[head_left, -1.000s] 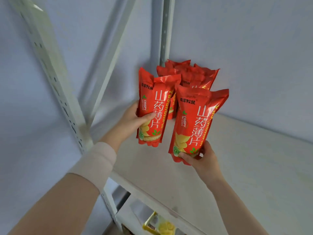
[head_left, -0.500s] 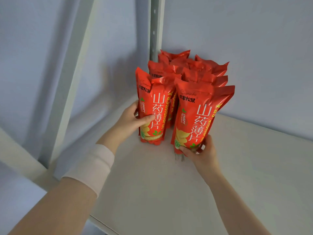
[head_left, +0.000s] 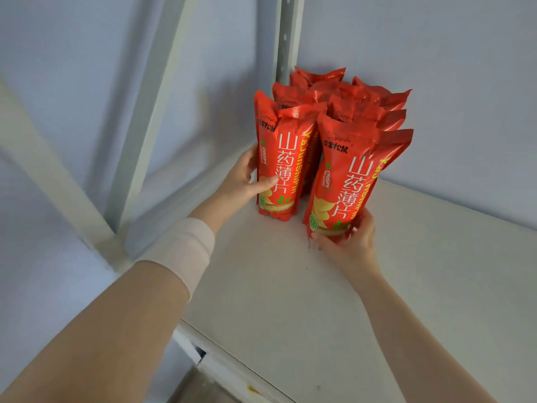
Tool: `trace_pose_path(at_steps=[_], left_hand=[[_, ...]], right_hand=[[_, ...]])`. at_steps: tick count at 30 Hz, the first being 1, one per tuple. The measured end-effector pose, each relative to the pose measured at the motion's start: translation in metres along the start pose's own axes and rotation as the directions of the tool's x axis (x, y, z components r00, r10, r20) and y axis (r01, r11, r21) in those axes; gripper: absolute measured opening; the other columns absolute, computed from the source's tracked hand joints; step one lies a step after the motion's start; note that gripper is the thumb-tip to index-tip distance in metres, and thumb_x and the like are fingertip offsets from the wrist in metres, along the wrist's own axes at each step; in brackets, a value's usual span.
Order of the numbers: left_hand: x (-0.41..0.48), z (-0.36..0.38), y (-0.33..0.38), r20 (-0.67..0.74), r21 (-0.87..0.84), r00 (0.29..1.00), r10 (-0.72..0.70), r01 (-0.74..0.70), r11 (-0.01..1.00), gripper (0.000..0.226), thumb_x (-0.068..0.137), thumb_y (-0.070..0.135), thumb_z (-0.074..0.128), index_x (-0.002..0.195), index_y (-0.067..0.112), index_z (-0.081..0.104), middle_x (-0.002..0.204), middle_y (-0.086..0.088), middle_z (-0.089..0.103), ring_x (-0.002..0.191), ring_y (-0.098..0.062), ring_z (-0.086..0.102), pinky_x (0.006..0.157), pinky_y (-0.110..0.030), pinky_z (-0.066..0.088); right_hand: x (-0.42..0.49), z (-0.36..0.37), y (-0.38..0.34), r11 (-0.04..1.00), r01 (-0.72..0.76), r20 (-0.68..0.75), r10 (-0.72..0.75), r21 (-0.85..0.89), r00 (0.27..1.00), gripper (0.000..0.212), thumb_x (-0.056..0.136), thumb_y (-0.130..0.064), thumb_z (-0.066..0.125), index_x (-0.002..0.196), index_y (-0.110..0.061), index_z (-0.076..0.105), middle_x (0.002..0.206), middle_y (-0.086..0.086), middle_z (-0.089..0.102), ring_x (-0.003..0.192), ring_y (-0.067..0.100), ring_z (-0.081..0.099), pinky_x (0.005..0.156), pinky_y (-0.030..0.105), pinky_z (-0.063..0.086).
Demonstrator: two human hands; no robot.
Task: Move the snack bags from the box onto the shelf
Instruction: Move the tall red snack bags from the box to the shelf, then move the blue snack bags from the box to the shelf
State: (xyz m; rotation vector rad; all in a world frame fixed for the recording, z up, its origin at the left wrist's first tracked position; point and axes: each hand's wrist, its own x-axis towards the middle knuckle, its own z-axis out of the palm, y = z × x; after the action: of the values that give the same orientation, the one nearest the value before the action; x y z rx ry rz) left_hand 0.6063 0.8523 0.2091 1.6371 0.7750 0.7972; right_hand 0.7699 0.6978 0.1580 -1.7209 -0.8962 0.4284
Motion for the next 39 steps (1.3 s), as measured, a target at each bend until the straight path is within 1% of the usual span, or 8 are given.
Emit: trace_pose_path(at_steps=[7,11,15,18,22,25,29,39], left_hand=[[-0.11,0.007,0.027,-0.381,0.425,0.921,0.08,0.098,0.9,0.061,0.089,0.023,0.062,0.143,0.011,0.034,0.148,-0.003,0.038,0.137,-0.016,0.033,0.111,-0.026,0.024],[-0.228,0.017,0.046,-0.312,0.876,0.931,0.19,0.204,0.437,0.054,0.094,0.024,0.05,0.144,0.014,0.033,0.146,-0.006,0.04,0.135,-0.024,0.036,0.11,-0.035,0.027],[-0.364,0.019,0.052,-0.351,0.932,0.936,0.019,0.347,0.107,0.053,0.096,0.024,0.043,0.146,0.015,0.027,0.15,-0.005,0.032,0.139,-0.024,0.027,0.112,-0.034,0.019],[-0.47,0.011,0.04,-0.49,0.871,0.863,-0.123,0.491,-0.024,0.052,0.097,0.023,0.042,0.146,0.015,0.027,0.151,-0.004,0.029,0.142,-0.022,0.021,0.114,-0.034,0.014],[-0.607,0.01,0.022,-0.63,0.77,0.746,-0.214,0.635,-0.053,0.047,0.095,0.016,0.044,0.141,0.011,0.037,0.147,-0.008,0.038,0.14,-0.023,0.026,0.113,-0.034,0.017],[-0.702,0.014,0.013,-0.704,0.71,0.693,-0.157,0.684,-0.165,0.041,0.084,0.023,0.062,0.123,0.011,0.058,0.127,-0.008,0.059,0.125,-0.025,0.049,0.104,-0.033,0.036],[-0.82,0.02,-0.006,-0.766,0.608,0.529,-0.365,0.781,-0.142,0.051,0.094,0.027,0.046,0.142,0.014,0.035,0.148,-0.007,0.037,0.14,-0.025,0.026,0.115,-0.039,0.018],[-1.056,0.063,-0.08,-0.764,0.455,0.324,-0.557,0.884,-0.11,0.048,0.097,0.025,0.042,0.143,0.014,0.032,0.149,-0.006,0.035,0.141,-0.024,0.024,0.115,-0.038,0.019]], right_hand=[[-0.07,-0.036,-0.018,0.951,0.151,0.003,-0.156,-0.271,0.988,0.066,0.082,-0.022,0.068,0.137,-0.002,0.037,0.136,0.017,0.041,0.129,0.031,0.037,0.104,0.034,0.03],[-0.145,-0.044,-0.035,0.779,0.501,0.235,-0.443,-0.377,0.865,0.056,0.085,-0.02,0.064,0.131,0.004,0.044,0.128,0.024,0.048,0.12,0.041,0.041,0.103,0.043,0.032],[-0.245,-0.033,-0.048,0.592,0.723,0.589,-0.459,-0.356,0.666,0.057,0.091,-0.027,0.054,0.139,-0.002,0.035,0.139,0.016,0.041,0.132,0.034,0.031,0.111,0.041,0.026],[-0.326,-0.017,-0.056,0.49,0.834,0.764,-0.428,-0.253,0.484,0.058,0.095,-0.032,0.047,0.142,-0.004,0.028,0.143,0.016,0.035,0.137,0.033,0.025,0.114,0.041,0.02],[-0.43,0.005,-0.055,0.401,0.912,0.881,-0.394,-0.092,0.262,0.059,0.095,-0.033,0.045,0.144,-0.007,0.024,0.146,0.013,0.033,0.139,0.031,0.021,0.116,0.039,0.016],[-0.503,0.017,-0.05,0.325,0.946,0.925,-0.361,0.008,0.116,0.056,0.094,-0.032,0.046,0.141,-0.005,0.029,0.142,0.015,0.036,0.136,0.033,0.025,0.113,0.038,0.016],[-0.601,0.029,-0.042,0.277,0.954,0.949,-0.315,0.114,-0.022,0.054,0.091,-0.029,0.052,0.136,-0.003,0.037,0.137,0.017,0.043,0.13,0.035,0.034,0.111,0.043,0.025],[-0.815,0.034,0.032,0.189,0.967,0.985,-0.081,0.168,-0.155,0.058,0.092,-0.036,0.05,0.141,-0.01,0.033,0.143,0.012,0.04,0.136,0.029,0.032,0.114,0.041,0.023]])
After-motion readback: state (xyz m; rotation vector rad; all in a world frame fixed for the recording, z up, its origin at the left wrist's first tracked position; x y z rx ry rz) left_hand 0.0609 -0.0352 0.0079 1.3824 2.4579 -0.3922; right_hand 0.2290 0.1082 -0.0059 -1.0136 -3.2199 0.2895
